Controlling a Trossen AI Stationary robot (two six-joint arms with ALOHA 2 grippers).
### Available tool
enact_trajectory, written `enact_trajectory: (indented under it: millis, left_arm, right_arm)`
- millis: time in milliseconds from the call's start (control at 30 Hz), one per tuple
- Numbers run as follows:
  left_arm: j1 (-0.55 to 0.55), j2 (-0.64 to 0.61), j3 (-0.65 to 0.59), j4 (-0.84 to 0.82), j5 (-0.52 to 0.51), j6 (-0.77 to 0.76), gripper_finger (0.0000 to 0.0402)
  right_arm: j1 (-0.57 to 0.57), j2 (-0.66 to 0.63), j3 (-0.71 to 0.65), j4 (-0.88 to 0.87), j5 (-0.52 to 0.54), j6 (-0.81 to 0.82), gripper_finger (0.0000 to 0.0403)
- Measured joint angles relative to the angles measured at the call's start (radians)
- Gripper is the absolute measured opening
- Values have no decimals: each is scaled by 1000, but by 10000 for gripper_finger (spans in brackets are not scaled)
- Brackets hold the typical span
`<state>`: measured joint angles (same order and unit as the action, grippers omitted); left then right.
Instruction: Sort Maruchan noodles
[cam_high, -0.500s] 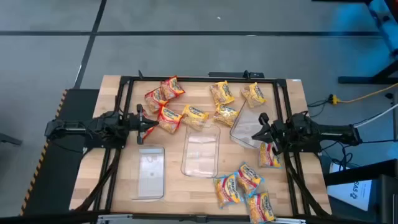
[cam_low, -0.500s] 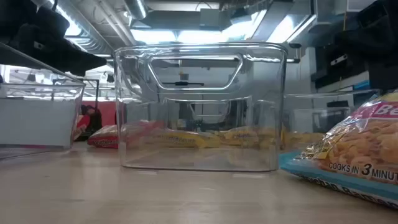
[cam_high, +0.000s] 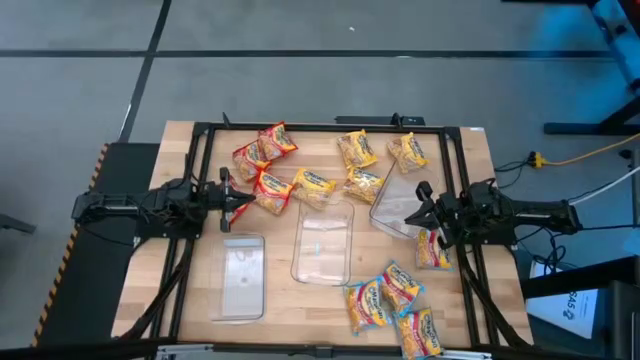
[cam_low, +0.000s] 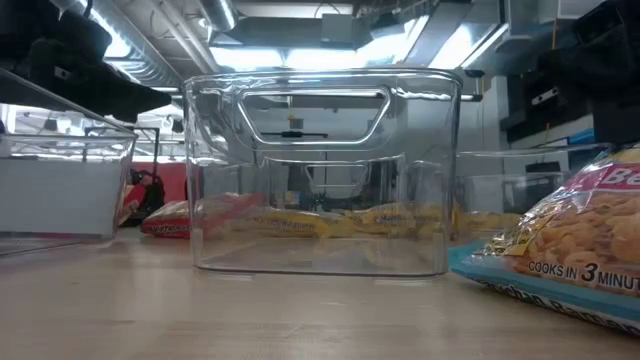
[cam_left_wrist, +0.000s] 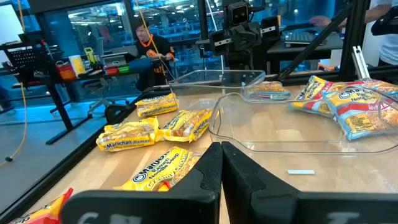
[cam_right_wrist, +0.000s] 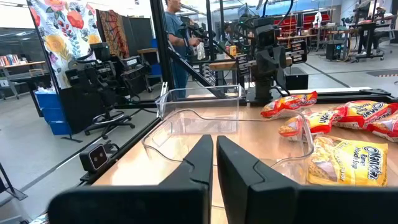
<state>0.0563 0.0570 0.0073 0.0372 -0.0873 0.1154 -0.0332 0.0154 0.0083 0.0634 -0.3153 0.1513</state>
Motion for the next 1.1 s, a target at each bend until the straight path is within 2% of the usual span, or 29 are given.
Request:
enact_trajectory:
  millis: [1100]
  left_arm:
    - [0,0,0,0,0,0,0]
  right_arm:
    - [0,0,0,1,10,42,21]
